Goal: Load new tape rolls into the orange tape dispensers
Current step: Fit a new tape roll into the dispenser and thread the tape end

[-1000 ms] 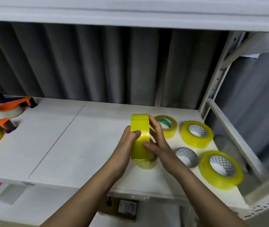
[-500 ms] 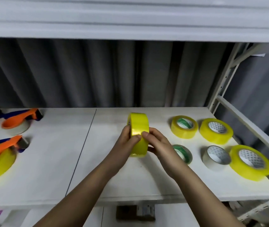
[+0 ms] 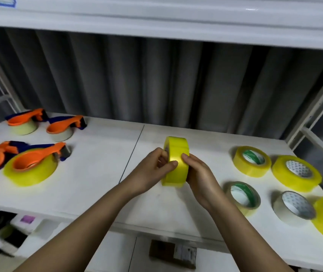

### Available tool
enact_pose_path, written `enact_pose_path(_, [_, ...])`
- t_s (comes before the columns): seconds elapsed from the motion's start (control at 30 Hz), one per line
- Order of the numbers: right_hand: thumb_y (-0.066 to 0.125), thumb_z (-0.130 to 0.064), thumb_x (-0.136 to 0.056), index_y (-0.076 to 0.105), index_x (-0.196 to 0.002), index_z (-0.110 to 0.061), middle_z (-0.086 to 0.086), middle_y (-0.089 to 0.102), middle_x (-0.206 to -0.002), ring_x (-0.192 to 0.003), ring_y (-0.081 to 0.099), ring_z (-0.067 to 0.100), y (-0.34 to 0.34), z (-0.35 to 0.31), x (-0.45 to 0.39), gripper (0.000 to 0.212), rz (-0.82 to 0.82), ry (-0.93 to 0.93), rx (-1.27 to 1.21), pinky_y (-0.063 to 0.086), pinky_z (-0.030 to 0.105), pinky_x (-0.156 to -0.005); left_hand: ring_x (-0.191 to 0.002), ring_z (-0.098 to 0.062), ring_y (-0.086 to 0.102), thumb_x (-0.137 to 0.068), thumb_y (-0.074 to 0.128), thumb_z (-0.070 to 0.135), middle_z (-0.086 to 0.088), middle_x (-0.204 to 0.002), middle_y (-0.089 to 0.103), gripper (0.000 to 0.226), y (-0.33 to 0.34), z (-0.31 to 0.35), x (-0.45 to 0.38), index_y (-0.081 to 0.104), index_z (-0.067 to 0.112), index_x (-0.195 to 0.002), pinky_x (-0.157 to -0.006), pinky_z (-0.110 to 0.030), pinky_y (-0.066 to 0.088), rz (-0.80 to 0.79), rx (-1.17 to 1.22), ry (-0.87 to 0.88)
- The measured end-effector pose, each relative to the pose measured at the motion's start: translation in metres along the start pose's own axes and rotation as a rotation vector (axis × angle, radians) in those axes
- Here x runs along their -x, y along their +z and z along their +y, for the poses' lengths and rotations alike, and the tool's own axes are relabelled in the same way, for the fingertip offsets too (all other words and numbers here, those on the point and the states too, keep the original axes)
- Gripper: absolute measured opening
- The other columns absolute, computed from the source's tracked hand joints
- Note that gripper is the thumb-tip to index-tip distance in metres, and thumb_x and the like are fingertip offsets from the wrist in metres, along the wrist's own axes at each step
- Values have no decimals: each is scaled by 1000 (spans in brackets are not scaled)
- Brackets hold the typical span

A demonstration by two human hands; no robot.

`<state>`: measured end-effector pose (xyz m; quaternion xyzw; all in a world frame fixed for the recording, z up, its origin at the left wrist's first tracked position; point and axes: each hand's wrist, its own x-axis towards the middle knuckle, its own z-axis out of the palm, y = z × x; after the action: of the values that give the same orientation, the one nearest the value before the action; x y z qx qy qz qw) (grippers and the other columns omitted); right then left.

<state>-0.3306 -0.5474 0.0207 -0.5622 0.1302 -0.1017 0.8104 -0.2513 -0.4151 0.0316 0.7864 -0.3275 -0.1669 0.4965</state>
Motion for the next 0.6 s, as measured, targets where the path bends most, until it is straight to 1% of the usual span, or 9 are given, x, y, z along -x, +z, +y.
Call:
enact_pose_path(0.03, [54,-25,-88,61,-117,0,19,67,-115,-106,65,32,7,1,-2,40,-2,0,-7,45,46,-99,-81,-14,57,-86,60,41,6,-82,57,23,-10,-4,0,51,20,-83,-76,-26,46,-20,40,-1])
enact_pose_path(0.13, [52,-24,-91,64,-110,-3,15,71,-107,-99,66,28,29,9,-13,31,21,-12,35,44,46,-97,-86,-19,64,-77,57,42,3,-81,66,25,-44,-19,-2,59,18,-83,-86,-38,50,-4,87,13])
enact_pose_path(0.2, [58,-30,-88,63,-110,-1,16,69,-108,-100,62,30,48,15,-22,37,55,-13,54,43,46,-93,-85,-23,65,-81,58,31,-4,-84,67,16,-67,-34,-3,61,15,-84,-87,-43,51,18,79,34])
enact_pose_path(0.23, [60,-34,-84,62,-109,-1,17,67,-106,-98,61,29,60,19,-28,42,75,-15,45,42,44,-89,-85,-23,65,-85,57,23,-7,-85,68,10,-79,-43,-3,61,14,-84,-88,-45,51,27,81,36])
enact_pose_path(0.27, [61,-35,-81,61,-106,-3,16,64,-102,-95,59,28,73,24,-34,41,96,-14,29,41,42,-86,-84,-23,65,-87,56,18,-9,-86,68,6,-92,-53,-3,61,14,-85,-88,-45,51,36,78,36])
enact_pose_path(0.33, [60,-30,-86,61,-100,-9,13,62,-96,-92,57,27,98,35,-46,25,125,-20,15,39,40,-84,-82,-22,66,-89,55,14,-7,-83,69,7,-117,-73,-2,61,13,-85,-88,-44,52,54,45,17])
enact_pose_path(0.4, [56,-26,-90,61,-95,-11,10,63,-92,-91,57,26,128,49,-59,16,152,-33,21,40,40,-84,-82,-21,66,-90,54,19,-3,-84,69,8,-148,-97,-4,60,14,-87,-87,-44,52,73,-74,-14])
enact_pose_path(0.53, [65,-31,-78,63,-95,-13,9,66,-93,-89,61,24,188,68,-77,26,184,-20,-11,43,40,-86,-87,-19,61,-92,51,33,2,-94,66,15,-209,-131,-6,56,20,-95,-79,-38,51,74,-497,3])
enact_pose_path(0.6, [63,-31,-81,62,-95,-12,9,65,-93,-87,61,23,213,74,-85,23,207,-25,-33,43,39,-85,-85,-19,61,-92,49,36,3,-95,65,15,-236,-142,-9,53,22,-96,-72,-33,49,72,-637,42])
